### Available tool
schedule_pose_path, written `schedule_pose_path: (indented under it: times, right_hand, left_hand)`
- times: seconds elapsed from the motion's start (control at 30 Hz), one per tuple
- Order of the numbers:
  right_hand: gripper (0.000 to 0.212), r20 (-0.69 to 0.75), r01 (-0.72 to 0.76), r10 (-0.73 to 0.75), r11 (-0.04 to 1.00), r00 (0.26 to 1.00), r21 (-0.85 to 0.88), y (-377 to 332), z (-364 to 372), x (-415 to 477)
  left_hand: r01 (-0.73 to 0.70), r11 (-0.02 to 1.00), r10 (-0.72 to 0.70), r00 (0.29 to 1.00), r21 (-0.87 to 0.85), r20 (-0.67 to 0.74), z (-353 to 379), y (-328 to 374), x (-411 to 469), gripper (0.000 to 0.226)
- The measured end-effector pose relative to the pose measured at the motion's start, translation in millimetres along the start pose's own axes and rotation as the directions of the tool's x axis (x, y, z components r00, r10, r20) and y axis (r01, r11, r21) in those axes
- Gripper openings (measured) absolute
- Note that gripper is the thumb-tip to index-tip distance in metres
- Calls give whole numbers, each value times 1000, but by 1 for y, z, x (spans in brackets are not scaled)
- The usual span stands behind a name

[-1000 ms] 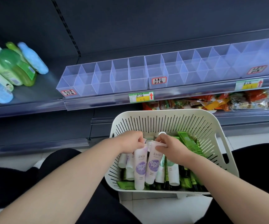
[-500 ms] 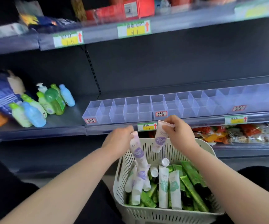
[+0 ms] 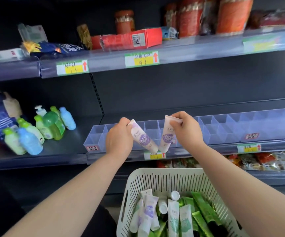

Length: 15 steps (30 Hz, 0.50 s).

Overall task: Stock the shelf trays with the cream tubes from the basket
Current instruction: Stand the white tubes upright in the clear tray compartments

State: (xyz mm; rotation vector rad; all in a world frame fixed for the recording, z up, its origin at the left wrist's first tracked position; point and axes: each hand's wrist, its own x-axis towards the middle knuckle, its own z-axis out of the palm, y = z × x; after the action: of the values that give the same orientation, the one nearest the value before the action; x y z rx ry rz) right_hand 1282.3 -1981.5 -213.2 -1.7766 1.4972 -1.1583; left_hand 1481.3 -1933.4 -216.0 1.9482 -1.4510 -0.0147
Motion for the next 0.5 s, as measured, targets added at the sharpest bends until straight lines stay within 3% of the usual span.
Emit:
schedule_pose_path:
  times: [0.1,0.3,0.5]
  right_hand:
    - [11,29,-1,1,1000,1000,12,-4,14,21]
    - [6,-68,53,-47,995,997,84,-9,43,71]
    - [13,-21,150,-153,984,988,-99,-1,76,108]
  left_hand:
    - [82,989,-86,996,-121,-27,1,-3,18,18]
    - [117,977,-144,978,-176,-149,9,-12,64,16]
    - [34,999,-40,989,-41,-143,23,-14,106,16]
